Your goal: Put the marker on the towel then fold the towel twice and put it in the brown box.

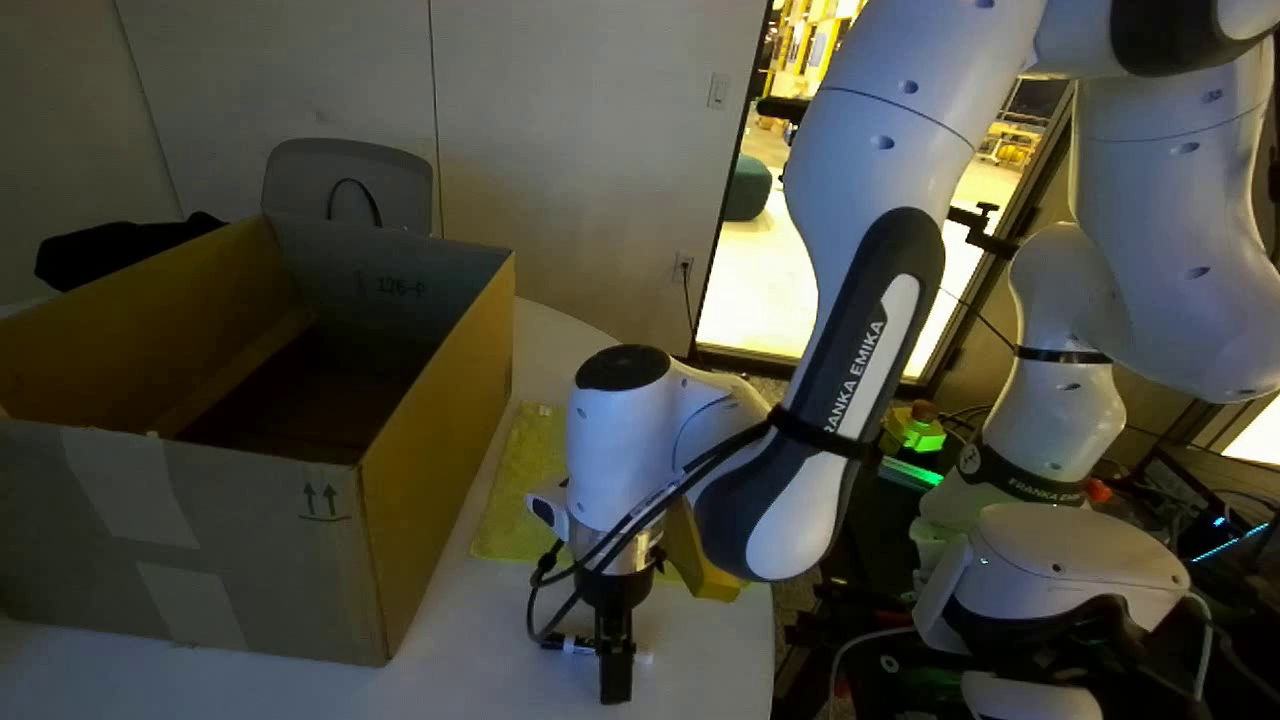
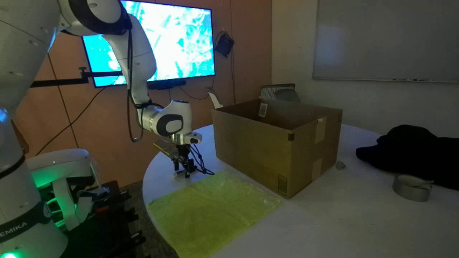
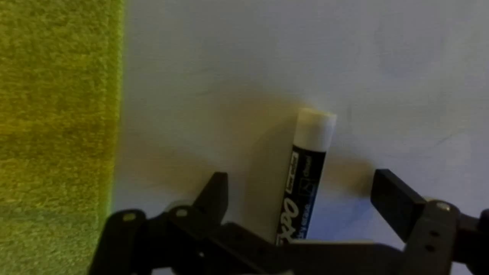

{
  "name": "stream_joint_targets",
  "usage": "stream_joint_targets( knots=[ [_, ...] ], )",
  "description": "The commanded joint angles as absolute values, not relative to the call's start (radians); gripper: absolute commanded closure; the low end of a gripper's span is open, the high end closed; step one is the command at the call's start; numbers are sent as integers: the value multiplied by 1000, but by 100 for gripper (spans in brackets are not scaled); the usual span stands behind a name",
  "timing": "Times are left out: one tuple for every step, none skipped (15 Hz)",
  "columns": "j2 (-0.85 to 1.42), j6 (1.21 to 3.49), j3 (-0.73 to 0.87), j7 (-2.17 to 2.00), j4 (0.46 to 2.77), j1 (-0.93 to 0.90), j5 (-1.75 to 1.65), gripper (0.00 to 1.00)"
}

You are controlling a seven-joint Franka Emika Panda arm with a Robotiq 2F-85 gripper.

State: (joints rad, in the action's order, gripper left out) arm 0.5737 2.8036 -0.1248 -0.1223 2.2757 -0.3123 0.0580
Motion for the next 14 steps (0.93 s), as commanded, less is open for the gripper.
stream_joint_targets(
  knots=[
    [598, 2822, -44, -216, 2243, -402, -27, 26],
    [591, 2814, -34, -230, 2243, -413, -40, 28],
    [586, 2803, -31, -234, 2243, -418, -50, 30],
    [579, 2792, -20, -245, 2240, -428, -64, 36],
    [571, 2780, -16, -248, 2238, -431, -74, 46],
    [561, 2761, -10, -252, 2236, -436, -85, 53],
    [554, 2738, -2, -255, 2233, -440, -99, 61],
    [546, 2721, 3, -259, 2232, -442, -112, 69],
    [534, 2687, 8, -259, 2229, -441, -128, 76],
    [525, 2654, 9, -259, 2226, -439, -141, 85],
    [516, 2628, 5, -259, 2222, -430, -150, 92],
    [506, 2602, 4, -258, 2221, -424, -161, 96],
    [495, 2576, -4, -245, 2222, -409, -163, 96],
    [485, 2558, -8, -243, 2224, -399, -166, 93]
  ],
)
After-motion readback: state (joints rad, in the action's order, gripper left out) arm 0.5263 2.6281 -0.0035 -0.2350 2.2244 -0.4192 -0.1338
